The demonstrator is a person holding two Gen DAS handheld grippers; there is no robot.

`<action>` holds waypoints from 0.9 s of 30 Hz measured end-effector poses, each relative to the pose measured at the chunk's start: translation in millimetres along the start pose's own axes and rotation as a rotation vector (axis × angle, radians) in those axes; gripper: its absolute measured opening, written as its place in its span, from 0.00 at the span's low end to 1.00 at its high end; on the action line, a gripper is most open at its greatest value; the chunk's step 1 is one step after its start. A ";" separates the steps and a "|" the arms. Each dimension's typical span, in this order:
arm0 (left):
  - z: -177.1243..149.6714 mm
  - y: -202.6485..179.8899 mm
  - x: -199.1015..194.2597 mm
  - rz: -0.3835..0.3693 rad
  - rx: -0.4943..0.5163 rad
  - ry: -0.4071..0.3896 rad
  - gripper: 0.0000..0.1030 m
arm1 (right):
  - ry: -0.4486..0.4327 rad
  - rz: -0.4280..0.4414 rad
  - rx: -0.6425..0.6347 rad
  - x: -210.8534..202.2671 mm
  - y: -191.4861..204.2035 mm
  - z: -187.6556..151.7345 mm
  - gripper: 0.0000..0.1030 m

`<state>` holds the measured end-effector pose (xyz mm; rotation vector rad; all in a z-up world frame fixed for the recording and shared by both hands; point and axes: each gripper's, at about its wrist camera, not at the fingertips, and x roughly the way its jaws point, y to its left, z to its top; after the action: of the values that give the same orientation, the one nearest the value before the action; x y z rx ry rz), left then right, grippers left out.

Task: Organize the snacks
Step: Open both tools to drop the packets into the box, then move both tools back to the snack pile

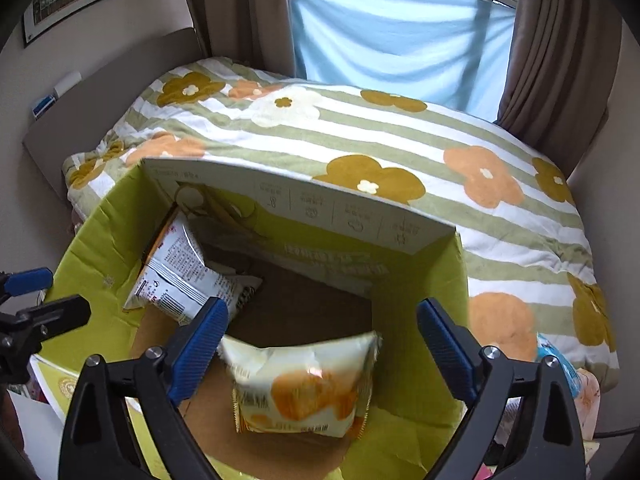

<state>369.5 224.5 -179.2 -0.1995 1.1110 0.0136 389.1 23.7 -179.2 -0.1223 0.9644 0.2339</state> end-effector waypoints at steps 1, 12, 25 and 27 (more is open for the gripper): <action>-1.5 0.7 -1.9 0.001 0.000 0.000 1.00 | 0.009 -0.001 -0.002 -1.5 0.6 -2.2 0.92; -15.4 -2.9 -53.3 -0.013 0.045 -0.090 1.00 | -0.002 0.013 0.032 -48.6 5.5 -9.8 0.92; -36.8 -56.6 -95.8 -0.149 0.206 -0.160 1.00 | -0.056 -0.038 0.141 -127.5 -6.1 -46.4 0.92; -39.8 -70.2 -100.3 -0.171 0.227 -0.167 1.00 | -0.069 -0.057 0.179 -139.8 -17.1 -52.1 0.92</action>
<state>297.2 157.8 -96.2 -0.0873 0.9176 -0.2433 275.3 -23.6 -93.4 0.0223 0.9073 0.0985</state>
